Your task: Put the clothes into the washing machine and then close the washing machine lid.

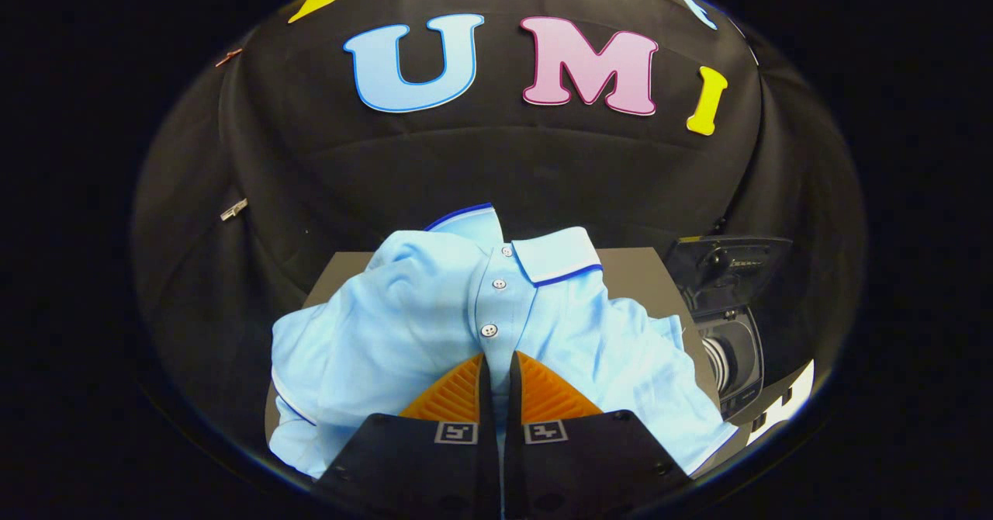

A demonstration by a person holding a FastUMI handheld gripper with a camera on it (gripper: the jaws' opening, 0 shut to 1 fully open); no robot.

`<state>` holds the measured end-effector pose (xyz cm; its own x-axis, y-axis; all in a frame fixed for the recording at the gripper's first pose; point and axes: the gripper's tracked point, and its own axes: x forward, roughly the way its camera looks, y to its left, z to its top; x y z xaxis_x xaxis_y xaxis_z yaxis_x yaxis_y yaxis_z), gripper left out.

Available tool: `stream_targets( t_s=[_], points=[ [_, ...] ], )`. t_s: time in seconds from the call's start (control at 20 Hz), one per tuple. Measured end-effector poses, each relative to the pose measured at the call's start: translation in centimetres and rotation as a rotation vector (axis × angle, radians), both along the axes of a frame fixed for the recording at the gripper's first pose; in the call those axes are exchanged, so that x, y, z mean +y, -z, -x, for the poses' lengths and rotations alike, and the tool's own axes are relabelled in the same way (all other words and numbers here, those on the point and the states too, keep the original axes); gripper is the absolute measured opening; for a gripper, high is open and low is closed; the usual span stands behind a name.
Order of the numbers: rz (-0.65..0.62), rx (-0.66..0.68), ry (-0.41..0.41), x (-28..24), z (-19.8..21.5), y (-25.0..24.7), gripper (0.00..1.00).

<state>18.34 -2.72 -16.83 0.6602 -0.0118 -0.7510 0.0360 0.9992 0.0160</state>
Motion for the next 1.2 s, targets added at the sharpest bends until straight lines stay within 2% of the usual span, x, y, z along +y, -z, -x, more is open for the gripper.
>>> stream_targets(
  t_s=[0.2, 0.3, 0.9, 1.2],
  points=[
    [0.041, -0.100, -0.046, -0.2, -0.5, -2.8, 0.07],
    [0.035, -0.092, -0.053, -0.4, 0.2, -2.9, 0.07],
    [0.062, -0.133, -0.021, -6.1, 0.3, -4.5, 0.07],
    [0.057, -0.134, 0.006, -12.4, -0.1, -5.1, 0.07]
  ],
)
